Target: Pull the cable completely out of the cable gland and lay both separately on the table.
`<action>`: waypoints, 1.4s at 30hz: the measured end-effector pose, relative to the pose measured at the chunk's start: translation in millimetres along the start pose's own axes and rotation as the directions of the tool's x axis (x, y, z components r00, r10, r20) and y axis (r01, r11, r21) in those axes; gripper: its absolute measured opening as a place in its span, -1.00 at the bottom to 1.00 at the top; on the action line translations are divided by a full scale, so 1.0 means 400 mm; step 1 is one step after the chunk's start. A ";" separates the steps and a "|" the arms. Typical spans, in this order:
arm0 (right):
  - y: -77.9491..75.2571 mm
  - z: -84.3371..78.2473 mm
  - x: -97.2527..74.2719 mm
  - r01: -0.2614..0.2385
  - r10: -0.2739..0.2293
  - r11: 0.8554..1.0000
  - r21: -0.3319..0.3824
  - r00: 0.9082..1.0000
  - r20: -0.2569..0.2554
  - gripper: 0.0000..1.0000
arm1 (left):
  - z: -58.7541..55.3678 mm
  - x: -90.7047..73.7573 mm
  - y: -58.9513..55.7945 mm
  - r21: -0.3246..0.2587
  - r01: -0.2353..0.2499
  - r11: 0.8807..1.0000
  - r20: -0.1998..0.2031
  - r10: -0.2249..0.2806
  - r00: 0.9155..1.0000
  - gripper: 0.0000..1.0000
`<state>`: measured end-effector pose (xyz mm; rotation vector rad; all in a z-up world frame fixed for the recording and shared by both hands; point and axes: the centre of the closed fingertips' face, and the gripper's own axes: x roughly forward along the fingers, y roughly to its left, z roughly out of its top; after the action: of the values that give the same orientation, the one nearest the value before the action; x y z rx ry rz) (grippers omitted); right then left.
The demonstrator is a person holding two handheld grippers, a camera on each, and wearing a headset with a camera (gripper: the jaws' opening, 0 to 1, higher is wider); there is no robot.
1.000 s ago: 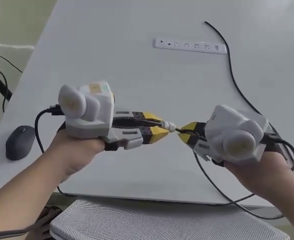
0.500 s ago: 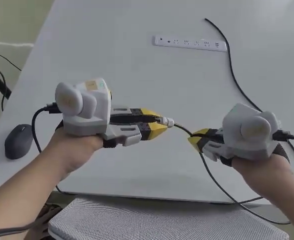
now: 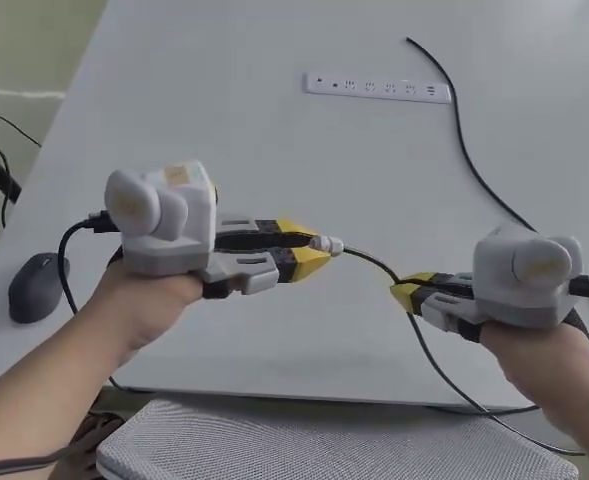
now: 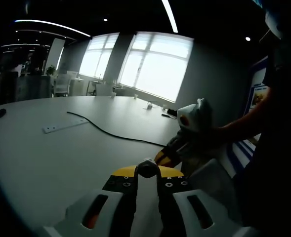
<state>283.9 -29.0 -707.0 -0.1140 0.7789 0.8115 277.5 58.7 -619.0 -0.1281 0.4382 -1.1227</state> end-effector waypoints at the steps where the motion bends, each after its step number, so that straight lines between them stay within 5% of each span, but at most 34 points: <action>1: -0.001 -0.002 0.000 0.002 -0.002 1.000 -0.003 1.000 -0.004 -1.00 | 0.001 -0.001 0.001 -0.001 -0.002 1.000 0.002 0.002 1.000 -0.70; 10: -0.006 -0.024 -0.001 0.000 0.000 1.000 -0.005 1.000 -0.006 -1.00 | -0.002 -0.010 0.011 -0.006 -0.014 1.000 0.006 0.014 1.000 -0.70; 22: -0.010 -0.014 -0.015 0.024 -0.024 1.000 -0.008 1.000 -0.001 -1.00 | -0.015 -0.010 -0.011 0.009 0.001 1.000 -0.011 -0.001 1.000 -0.70; 42: -0.042 0.053 -0.019 0.060 -0.062 0.992 -0.110 0.998 -0.013 -1.00 | -0.060 0.003 0.000 0.004 -0.003 1.000 -0.019 0.003 1.000 -0.70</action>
<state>304.6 -37.4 -689.6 -0.2417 0.7432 0.7961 268.1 60.5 -641.0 -0.1137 0.4530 -1.1221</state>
